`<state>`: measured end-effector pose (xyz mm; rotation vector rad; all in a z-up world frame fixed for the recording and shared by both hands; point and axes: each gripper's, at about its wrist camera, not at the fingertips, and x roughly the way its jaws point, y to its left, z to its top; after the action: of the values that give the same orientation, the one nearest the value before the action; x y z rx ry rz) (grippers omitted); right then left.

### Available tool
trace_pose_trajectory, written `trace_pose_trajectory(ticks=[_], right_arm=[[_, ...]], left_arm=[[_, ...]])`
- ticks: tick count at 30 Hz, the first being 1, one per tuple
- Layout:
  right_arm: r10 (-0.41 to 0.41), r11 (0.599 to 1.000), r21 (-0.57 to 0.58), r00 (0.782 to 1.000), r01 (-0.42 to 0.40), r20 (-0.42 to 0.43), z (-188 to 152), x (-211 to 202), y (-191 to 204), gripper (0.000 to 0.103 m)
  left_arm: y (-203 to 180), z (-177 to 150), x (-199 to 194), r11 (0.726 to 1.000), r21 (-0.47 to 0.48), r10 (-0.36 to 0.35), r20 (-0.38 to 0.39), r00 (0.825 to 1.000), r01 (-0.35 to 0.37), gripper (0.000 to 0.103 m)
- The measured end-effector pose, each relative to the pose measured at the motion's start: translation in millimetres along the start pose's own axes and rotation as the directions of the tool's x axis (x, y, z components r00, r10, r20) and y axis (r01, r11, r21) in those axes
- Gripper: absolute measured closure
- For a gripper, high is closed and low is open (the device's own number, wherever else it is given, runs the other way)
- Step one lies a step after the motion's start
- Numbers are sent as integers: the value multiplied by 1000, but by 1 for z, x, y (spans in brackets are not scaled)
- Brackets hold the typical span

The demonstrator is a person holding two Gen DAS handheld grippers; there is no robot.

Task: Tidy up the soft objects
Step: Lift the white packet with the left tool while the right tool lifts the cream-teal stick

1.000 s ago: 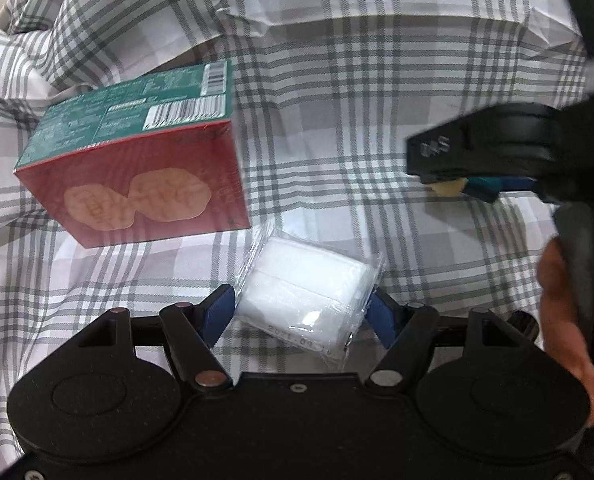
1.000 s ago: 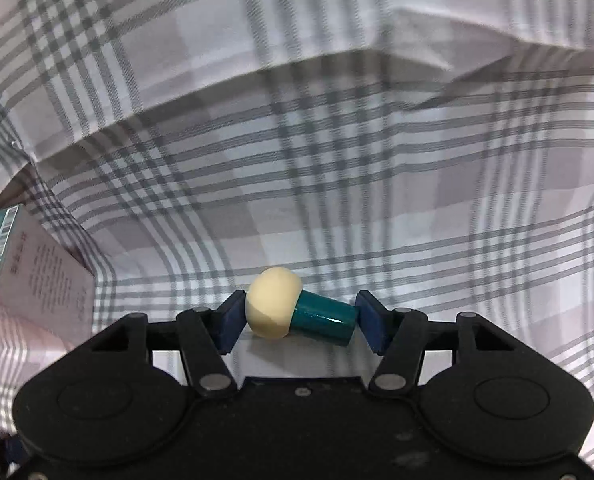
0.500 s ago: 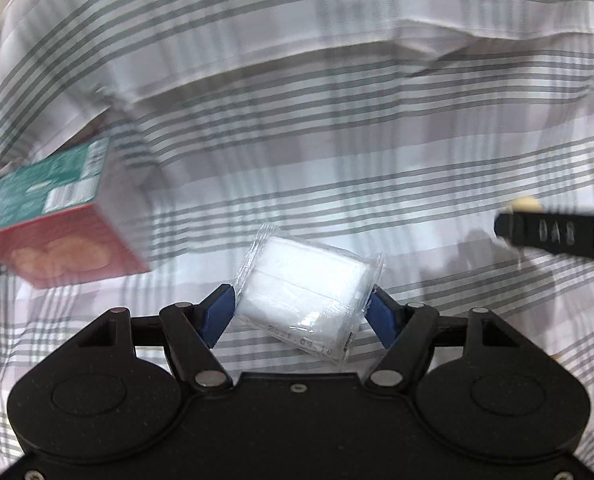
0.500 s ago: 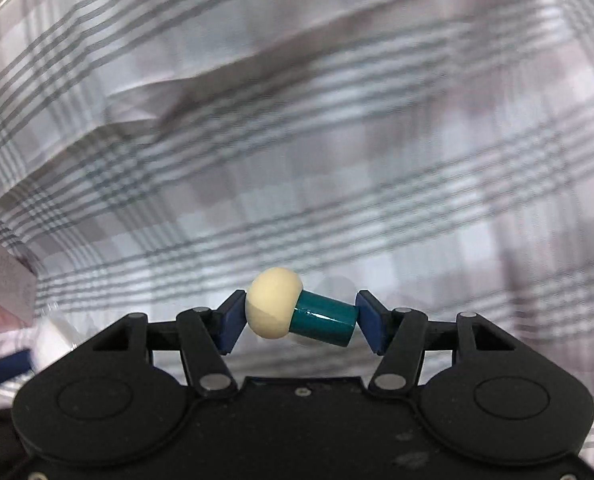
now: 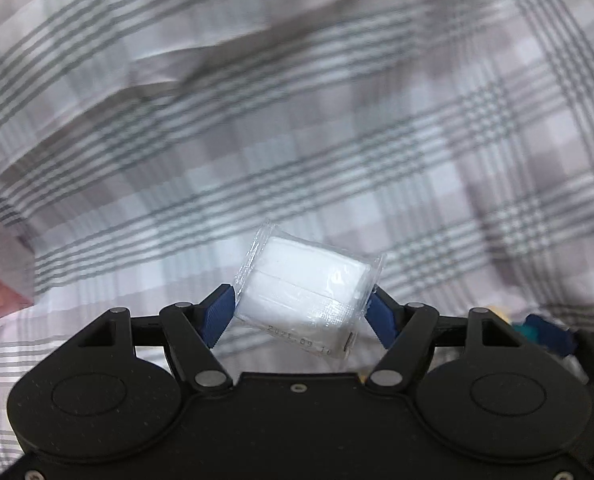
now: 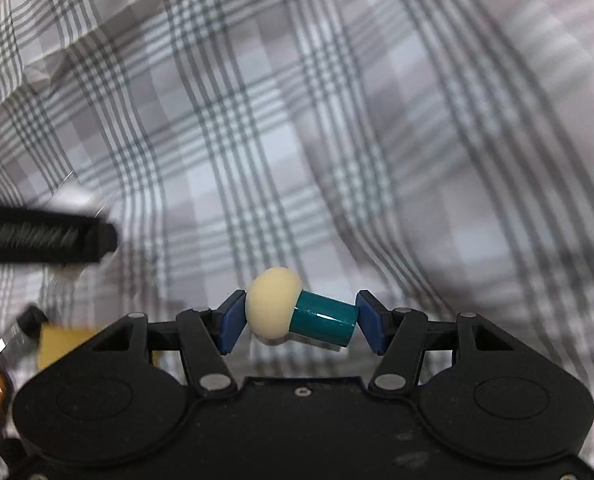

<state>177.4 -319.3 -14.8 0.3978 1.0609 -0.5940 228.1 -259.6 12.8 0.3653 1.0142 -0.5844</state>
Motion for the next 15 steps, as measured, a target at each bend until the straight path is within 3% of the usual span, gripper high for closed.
trace_pose_trajectory(ticks=[6,15], right_arm=[[0,1000,-13,1000,0,-6,-35,-24,-23,45],[17,1000,1,999,-17,-43,-83,-63,-48,45]], left_arm=[[-34,-15,-5,997,50,-65,-41,997,67,36],[-53,-56,-39,988,54,-140,-115,984,147,36]])
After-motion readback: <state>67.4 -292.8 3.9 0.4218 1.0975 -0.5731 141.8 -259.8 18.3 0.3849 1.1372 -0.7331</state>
